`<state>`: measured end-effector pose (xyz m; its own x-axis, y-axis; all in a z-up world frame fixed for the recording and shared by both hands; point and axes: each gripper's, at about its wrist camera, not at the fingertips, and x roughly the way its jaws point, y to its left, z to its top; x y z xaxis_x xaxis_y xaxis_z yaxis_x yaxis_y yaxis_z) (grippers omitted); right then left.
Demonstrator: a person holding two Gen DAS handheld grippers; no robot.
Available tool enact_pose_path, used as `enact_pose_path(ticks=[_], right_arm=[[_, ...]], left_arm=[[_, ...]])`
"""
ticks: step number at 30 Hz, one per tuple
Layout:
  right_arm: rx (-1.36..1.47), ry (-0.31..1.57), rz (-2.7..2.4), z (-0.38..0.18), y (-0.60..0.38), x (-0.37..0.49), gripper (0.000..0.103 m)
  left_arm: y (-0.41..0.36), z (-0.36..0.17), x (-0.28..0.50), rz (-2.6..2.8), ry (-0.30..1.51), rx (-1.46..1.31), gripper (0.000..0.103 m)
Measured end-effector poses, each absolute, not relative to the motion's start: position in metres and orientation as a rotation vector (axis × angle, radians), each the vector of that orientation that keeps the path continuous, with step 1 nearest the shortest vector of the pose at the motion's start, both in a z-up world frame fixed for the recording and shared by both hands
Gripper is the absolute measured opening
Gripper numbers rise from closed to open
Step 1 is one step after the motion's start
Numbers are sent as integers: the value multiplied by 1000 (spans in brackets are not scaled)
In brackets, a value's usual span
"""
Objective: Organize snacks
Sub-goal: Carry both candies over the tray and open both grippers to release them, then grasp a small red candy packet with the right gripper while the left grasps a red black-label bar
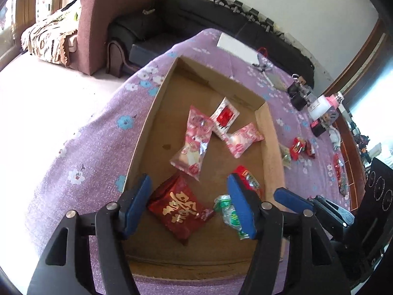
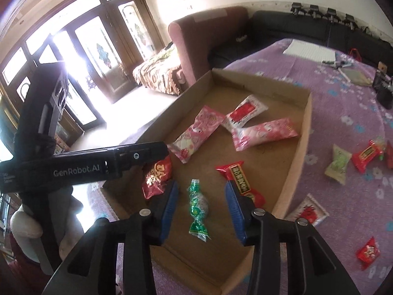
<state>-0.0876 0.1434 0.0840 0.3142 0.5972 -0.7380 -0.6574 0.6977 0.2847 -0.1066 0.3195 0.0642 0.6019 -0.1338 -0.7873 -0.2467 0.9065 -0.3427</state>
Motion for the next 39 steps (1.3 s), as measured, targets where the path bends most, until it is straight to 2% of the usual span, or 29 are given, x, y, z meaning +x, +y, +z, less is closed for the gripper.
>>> enact_pose_path(ticks=[4, 13, 15, 18, 32, 39], right_arm=[[-18, 914, 798, 96, 118, -83, 42], [15, 914, 665, 90, 53, -74, 47], [-12, 906, 628, 88, 39, -74, 52], [-33, 901, 568, 81, 17, -72, 54], [35, 910, 432, 61, -52, -57, 54], [58, 915, 391, 46, -65, -49, 54]], left_arm=[[309, 76, -114, 115, 890, -385, 64], [248, 91, -124, 267, 802, -51, 64], [235, 93, -126, 274, 782, 5, 64], [220, 95, -129, 265, 761, 53, 64], [184, 90, -121, 234, 792, 124, 64], [197, 92, -110, 137, 847, -31, 64]])
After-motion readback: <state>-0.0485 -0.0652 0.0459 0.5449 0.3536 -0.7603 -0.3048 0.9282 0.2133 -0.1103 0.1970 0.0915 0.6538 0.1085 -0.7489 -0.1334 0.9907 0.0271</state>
